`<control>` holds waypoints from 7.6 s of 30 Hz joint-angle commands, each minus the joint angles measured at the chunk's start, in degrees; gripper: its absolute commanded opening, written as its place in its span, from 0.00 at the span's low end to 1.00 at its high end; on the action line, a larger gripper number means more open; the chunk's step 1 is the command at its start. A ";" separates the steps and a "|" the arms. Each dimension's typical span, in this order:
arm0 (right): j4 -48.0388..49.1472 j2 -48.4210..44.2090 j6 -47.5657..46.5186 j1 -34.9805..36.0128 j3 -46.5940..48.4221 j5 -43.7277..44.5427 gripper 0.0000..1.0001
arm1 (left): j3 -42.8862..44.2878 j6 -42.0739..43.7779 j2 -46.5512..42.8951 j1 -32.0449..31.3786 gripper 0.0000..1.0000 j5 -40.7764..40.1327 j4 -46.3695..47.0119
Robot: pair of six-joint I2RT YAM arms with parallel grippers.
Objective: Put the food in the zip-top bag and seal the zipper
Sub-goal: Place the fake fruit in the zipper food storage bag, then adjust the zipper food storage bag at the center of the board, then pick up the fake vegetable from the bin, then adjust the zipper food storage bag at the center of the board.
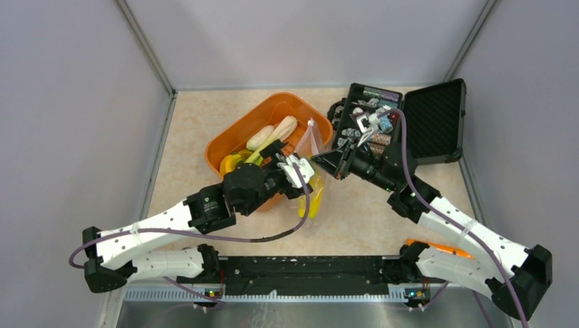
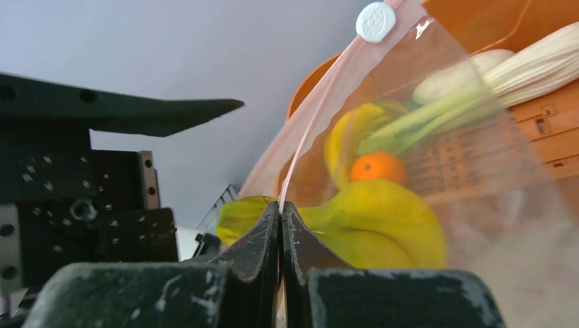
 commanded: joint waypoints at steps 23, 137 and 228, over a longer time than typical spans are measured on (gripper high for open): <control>5.44 -1.88 0.73 0.57 -0.29 5.78 0.00 | 12.62 -43.44 2.15 13.87 0.97 18.67 -8.01; -23.91 -5.88 -11.60 3.19 12.97 25.74 0.00 | 34.16 -17.68 53.94 50.77 0.87 38.93 -26.23; -40.64 -13.99 -25.81 5.16 27.26 44.18 0.00 | 25.45 -28.58 7.96 46.66 0.00 61.08 -37.05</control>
